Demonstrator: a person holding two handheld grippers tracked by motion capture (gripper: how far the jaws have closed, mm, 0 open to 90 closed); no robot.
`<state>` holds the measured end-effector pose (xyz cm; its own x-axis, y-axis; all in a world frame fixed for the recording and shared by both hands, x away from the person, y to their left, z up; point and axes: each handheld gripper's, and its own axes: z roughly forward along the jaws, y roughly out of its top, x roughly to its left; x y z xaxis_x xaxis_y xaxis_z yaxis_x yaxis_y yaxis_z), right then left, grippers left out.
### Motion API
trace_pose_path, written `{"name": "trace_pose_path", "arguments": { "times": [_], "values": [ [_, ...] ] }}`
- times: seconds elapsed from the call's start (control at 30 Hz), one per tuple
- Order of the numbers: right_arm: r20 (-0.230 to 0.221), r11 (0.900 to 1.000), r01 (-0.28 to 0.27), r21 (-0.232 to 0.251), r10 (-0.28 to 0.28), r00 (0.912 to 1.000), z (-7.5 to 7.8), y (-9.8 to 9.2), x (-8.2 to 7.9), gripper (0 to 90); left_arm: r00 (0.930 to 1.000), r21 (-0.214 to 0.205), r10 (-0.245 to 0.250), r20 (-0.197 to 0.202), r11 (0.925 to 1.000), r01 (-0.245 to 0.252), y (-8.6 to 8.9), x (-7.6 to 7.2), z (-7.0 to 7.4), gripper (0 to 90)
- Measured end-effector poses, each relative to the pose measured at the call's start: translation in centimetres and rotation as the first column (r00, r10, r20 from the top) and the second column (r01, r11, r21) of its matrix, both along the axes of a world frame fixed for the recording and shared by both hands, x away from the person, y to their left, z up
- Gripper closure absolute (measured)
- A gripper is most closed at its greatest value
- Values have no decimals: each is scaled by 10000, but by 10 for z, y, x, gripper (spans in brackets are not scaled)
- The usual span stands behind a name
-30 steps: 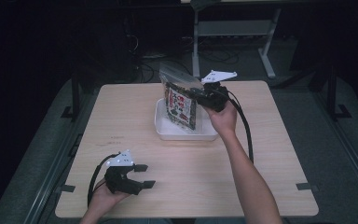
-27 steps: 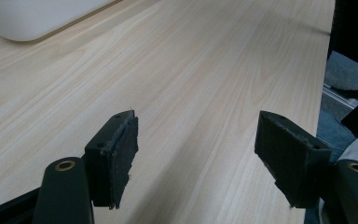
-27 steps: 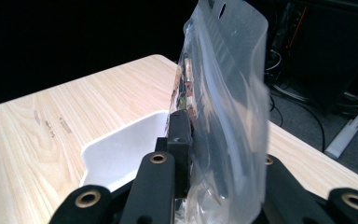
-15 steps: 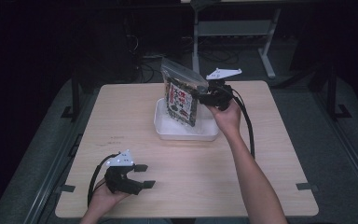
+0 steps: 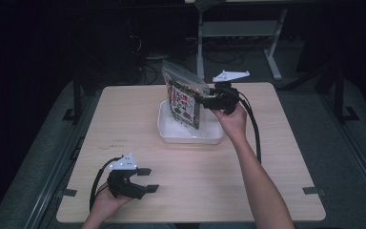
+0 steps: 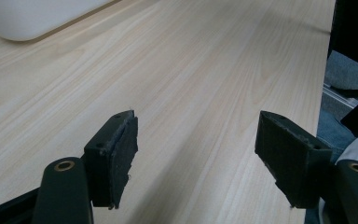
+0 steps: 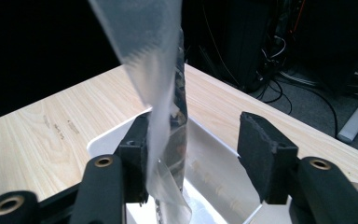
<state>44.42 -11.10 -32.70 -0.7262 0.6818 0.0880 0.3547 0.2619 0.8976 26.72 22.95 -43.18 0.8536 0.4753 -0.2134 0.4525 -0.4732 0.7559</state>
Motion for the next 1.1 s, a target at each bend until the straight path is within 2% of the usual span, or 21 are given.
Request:
{"name": "trace_pose_path", "arguments": {
  "times": [0.07, 0.13, 0.17, 0.2, 0.23, 0.27, 0.33, 0.43, 0.47, 0.53, 0.6, 0.63, 0.8, 1.1],
  "values": [
    [102, 10000, 18, -19, -18, 9999, 1, 0, -1, 472, 10000, -18, -2, -4, 10000, 2, -1, 0, 0, 288],
    [56, 10000, 17, 30, -17, 10000, 1, -1, -1, 551, 10000, -32, 7, -6, 10000, -7, -1, 0, 0, 288],
    [25, 10000, 81, 5, -81, 10000, 1, -1, -1, 600, 10000, -31, 3, -10, 10000, -3, -1, 0, 0, 289],
    [-76, 9999, 112, -45, -113, 9999, 0, -1, 0, 743, 10000, -26, -4, -3, 10000, 4, -1, 0, 0, 288],
    [-222, 9999, 173, 3, -173, 9996, -1, -1, 1, 744, 10000, -13, -10, -14, 10000, 10, -1, 0, 0, 288],
    [-500, 9993, 212, 322, -196, 9986, -3, -3, 3, 757, 10000, -13, -13, -15, 10000, 13, -1, 0, 0, 288],
    [-599, 9988, 199, 444, -172, 9981, -3, -4, 4, 759, 10000, -9, -18, -16, 10000, 18, -1, 0, 0, 288],
    [-816, 9971, 465, 602, -415, 9958, -5, -6, 6, 761, 10000, -30, -8, -16, 10000, 8, -1, 0, 0, 288],
    [-991, 9951, 680, 724, -606, 9932, -6, -8, 8, 752, 10000, -28, -6, -4, 10000, 6, -1, 0, 0, 288],
    [-1052, 9940, 801, 739, -721, 9918, -6, -9, 9, 741, 10000, -23, -8, 4, 10000, 8, -1, 0, 0, 288],
    [-1100, 9930, 1102, 419, -1051, 9884, -7, -8, 10, 633, 10000, -9, -9, -10, 10000, 9, -1, 0, 0, 287],
    [-1169, 9935, 1099, 304, -1056, 9875, -7, -7, 11, 591, 10000, -16, -5, -16, 10000, 5, -1, 0, 0, 287],
    [-1042, 9958, 894, 209, -867, 9908, -8, -4, 8, 548, 10000, -27, 1, -22, 10000, -1, 0, 0, 0, 287],
    [-1147, 9972, 744, 125, -724, 9908, -7, -7, 6, 448, 10000, 0, -62, -33, 10000, 62, -2, 0, 0, 287]
  ]
}}
